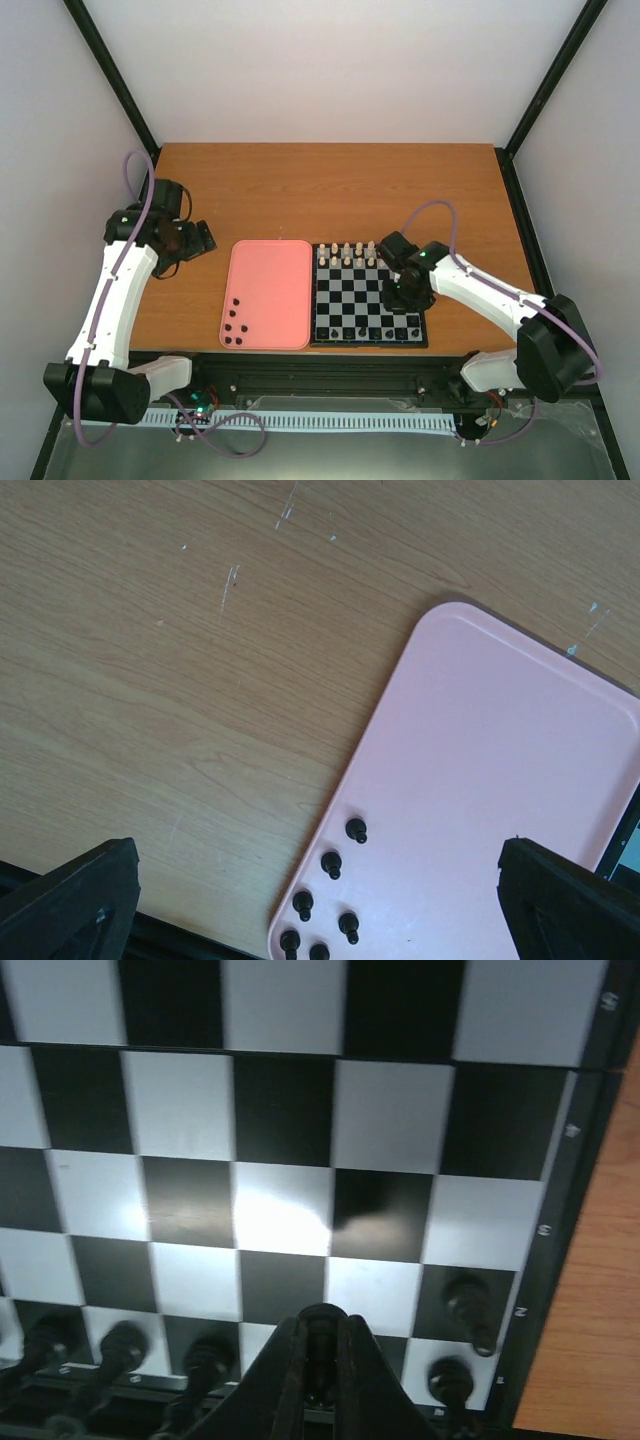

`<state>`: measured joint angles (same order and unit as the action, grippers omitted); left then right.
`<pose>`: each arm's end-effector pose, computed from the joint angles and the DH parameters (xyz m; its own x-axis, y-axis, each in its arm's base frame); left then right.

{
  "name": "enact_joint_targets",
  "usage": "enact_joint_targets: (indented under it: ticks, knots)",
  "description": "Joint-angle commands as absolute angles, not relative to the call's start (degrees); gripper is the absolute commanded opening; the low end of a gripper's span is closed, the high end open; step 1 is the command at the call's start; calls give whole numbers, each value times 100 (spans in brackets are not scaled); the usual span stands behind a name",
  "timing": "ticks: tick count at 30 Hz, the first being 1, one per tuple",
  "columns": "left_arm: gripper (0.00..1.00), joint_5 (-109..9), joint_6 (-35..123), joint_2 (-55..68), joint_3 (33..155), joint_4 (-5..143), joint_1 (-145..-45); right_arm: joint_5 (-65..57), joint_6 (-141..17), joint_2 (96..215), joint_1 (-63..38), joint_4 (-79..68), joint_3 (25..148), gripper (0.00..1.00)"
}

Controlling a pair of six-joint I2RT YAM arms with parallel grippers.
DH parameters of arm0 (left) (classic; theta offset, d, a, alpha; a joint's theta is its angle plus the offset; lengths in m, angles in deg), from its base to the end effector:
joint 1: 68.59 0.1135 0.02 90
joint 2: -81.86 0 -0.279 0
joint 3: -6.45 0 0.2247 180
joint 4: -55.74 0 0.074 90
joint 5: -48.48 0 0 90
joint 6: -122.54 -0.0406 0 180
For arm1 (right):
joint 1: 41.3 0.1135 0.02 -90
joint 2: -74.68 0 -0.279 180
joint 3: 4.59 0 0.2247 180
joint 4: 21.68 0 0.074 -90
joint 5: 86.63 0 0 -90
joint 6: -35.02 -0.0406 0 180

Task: Set up the chess pieces on the board
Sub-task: Place the chess piece on the chessboard.

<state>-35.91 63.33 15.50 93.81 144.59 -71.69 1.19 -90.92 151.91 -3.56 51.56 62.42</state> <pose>0.1610 -0.0047 0.3437 -0.8032 -0.4667 -0.3702 -0.4588 0.8810 -0.1152 0.1513 0.1191 0.2319 -0.9971 -0.0301 -0.0700 -0.0368 0.9946 0.0974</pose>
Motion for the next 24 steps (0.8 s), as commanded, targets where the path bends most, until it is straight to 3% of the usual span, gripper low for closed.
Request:
enact_joint_targets:
  ticks: [1,24]
  knots:
    - [100,-3660,6234,1483,9418,14372,-7148,20,-9028,15012,-697,4962,5895,6]
    - [100,-3651,6334,1428,9302,14312,-7149,-274,-8777,15282,-885,4838,5585,7]
